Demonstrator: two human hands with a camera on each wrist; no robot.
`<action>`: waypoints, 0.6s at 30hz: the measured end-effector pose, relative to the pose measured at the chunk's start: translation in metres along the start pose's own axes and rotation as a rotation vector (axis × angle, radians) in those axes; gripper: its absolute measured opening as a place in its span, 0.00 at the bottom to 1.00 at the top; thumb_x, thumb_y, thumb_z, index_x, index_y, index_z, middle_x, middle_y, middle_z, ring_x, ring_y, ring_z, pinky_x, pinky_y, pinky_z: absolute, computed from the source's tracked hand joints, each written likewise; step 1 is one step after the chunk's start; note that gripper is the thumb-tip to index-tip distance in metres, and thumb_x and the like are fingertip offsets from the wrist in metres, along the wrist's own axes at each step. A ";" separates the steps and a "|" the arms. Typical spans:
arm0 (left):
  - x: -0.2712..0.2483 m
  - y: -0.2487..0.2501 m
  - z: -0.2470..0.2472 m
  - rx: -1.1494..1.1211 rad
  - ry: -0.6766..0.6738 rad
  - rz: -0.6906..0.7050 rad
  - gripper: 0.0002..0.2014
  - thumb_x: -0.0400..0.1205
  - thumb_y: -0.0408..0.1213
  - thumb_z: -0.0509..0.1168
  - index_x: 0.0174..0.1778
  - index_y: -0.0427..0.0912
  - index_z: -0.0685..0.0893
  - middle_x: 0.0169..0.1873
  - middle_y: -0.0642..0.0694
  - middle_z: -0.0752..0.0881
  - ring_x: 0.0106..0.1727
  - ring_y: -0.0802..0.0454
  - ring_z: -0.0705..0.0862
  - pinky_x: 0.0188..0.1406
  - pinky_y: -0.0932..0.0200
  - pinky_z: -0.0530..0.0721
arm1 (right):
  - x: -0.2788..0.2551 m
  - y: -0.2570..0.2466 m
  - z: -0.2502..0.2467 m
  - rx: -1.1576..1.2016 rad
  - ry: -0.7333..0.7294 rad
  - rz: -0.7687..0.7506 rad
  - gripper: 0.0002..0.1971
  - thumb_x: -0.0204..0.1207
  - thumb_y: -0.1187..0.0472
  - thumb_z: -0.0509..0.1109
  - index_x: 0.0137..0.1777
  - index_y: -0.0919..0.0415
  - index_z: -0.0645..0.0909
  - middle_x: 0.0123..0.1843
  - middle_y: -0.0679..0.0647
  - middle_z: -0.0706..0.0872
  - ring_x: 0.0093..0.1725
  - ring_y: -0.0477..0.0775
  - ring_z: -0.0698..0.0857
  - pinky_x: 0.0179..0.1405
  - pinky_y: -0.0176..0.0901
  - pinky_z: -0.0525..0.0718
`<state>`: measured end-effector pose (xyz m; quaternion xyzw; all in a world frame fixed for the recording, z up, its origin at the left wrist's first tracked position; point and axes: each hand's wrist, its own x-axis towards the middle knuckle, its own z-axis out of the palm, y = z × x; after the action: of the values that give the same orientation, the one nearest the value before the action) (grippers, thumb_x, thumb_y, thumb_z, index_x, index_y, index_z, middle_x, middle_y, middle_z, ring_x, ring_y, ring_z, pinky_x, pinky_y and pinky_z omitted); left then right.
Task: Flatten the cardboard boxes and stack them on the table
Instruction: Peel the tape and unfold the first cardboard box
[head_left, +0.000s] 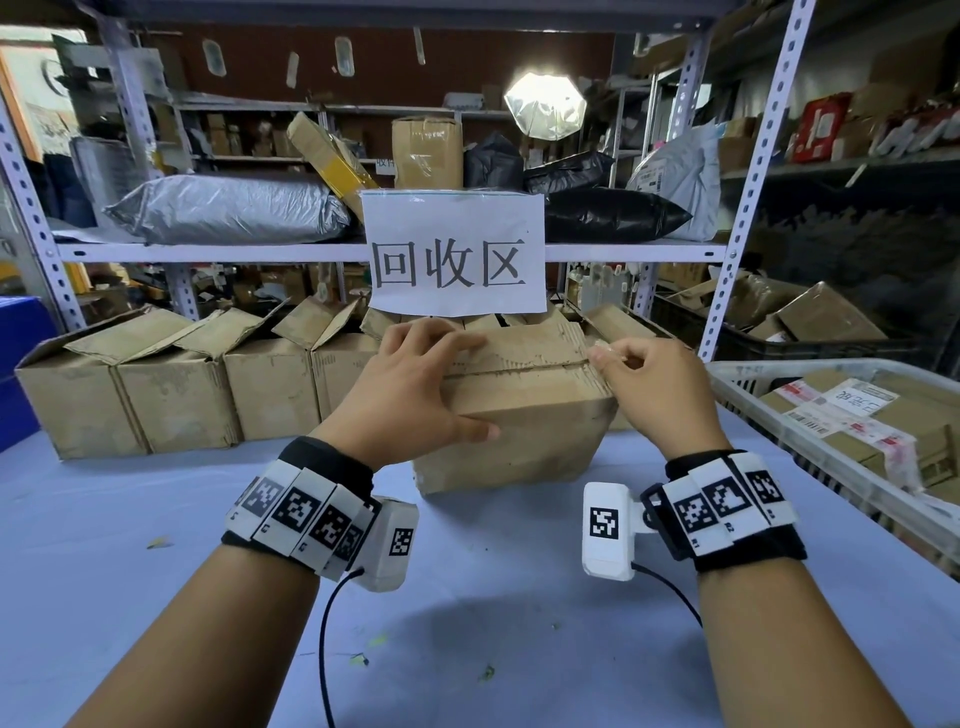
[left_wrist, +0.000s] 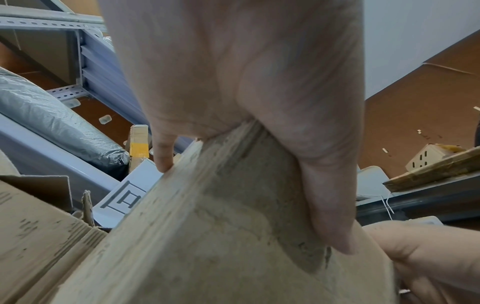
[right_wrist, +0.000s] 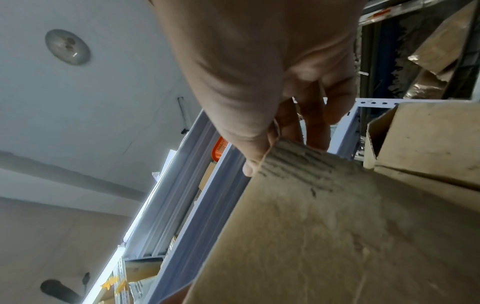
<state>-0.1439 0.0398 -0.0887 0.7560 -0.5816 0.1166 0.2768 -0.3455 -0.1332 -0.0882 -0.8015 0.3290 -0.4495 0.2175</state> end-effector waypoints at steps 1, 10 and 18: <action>0.000 -0.001 -0.001 -0.005 -0.002 -0.002 0.51 0.56 0.77 0.67 0.80 0.68 0.68 0.74 0.62 0.66 0.78 0.58 0.56 0.76 0.57 0.59 | 0.001 0.001 0.002 0.054 -0.001 0.016 0.18 0.81 0.45 0.70 0.36 0.56 0.88 0.31 0.48 0.86 0.36 0.53 0.83 0.36 0.46 0.78; -0.007 -0.013 -0.007 -0.025 0.042 0.042 0.50 0.56 0.75 0.70 0.78 0.67 0.72 0.75 0.58 0.69 0.78 0.52 0.61 0.78 0.51 0.64 | 0.003 0.007 0.023 0.298 -0.087 0.203 0.26 0.86 0.45 0.62 0.37 0.68 0.77 0.31 0.60 0.74 0.35 0.57 0.74 0.38 0.50 0.75; -0.012 -0.029 -0.010 -0.074 0.054 0.030 0.50 0.55 0.73 0.74 0.77 0.71 0.70 0.69 0.66 0.65 0.73 0.63 0.56 0.76 0.53 0.61 | 0.006 0.003 0.027 0.607 -0.119 0.227 0.07 0.80 0.53 0.75 0.43 0.55 0.89 0.39 0.55 0.90 0.38 0.52 0.85 0.35 0.47 0.86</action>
<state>-0.1185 0.0604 -0.0944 0.7330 -0.5891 0.1198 0.3184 -0.3206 -0.1385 -0.1001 -0.6831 0.2540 -0.4524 0.5140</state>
